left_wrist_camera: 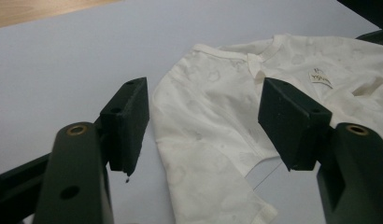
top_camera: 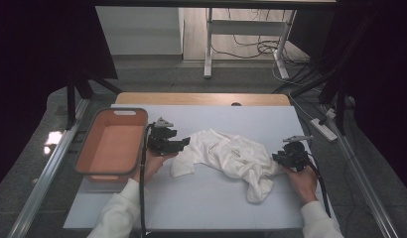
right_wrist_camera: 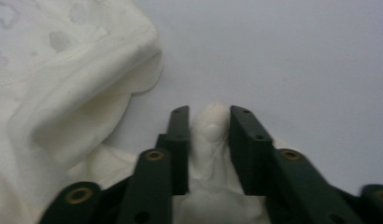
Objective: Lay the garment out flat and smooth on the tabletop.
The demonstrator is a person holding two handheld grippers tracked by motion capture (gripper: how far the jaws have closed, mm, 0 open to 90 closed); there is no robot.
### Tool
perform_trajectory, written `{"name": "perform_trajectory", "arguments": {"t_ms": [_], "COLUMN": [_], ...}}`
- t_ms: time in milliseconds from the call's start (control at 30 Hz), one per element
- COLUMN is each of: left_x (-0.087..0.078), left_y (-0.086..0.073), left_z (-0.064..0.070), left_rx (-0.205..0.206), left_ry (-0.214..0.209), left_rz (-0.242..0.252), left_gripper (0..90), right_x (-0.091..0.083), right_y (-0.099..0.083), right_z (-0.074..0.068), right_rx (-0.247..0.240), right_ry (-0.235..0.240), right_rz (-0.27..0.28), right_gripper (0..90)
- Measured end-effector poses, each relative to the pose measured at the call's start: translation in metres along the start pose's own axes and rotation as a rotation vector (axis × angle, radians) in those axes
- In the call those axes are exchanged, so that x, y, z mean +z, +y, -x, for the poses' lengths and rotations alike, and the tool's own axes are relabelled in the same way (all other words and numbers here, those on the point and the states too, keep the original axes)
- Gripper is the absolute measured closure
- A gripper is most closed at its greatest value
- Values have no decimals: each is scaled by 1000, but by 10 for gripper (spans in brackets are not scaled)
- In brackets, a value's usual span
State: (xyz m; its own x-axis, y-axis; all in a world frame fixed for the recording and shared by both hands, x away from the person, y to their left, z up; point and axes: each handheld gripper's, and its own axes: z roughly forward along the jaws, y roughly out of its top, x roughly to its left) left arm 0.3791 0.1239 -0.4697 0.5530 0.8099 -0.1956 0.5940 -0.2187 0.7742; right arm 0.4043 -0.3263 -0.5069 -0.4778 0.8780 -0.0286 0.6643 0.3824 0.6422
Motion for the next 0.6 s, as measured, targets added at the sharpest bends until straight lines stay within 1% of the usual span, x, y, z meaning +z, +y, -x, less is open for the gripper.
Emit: {"name": "perform_trajectory", "arguments": {"t_ms": [67,100,133,200,233,333,467,500,533,600], "left_x": [-1,-2,-3,-4,-4,-4,-5,-6,-5,-5], "left_y": [0,0,0,0,0,-1,1,2,2,2], "left_z": [0,0,0,-1,-2,-2,0,0,0,-1], "left_rx": [1,1,3,3,-1,-3,8,10,11,9], "left_ry": [1,3,4,5,5,4,-1,-2,-3,-4], "left_rz": [3,4,6,12,11,9,15,17,17,16], "left_gripper": [343,343,343,344,344,344,344,344,344,344], "right_x": [-3,-5,-8,-17,-22,-34,-49,-52,-55,-60], "right_y": [0,-1,-2,-6,-10,-22,-37,-40,-42,-48], "right_z": [-1,-1,-2,-5,-7,-13,-18,-21,-24,-34], "right_rx": [-10,-14,-16,2,4,-15,3,4,-3,-20], "right_ry": [1,1,11,28,37,43,70,74,83,99], "right_rz": [-15,-23,-15,5,9,-1,5,9,3,-2], "right_gripper": [769,813,864,864,864,864,869,878,893,893]}}
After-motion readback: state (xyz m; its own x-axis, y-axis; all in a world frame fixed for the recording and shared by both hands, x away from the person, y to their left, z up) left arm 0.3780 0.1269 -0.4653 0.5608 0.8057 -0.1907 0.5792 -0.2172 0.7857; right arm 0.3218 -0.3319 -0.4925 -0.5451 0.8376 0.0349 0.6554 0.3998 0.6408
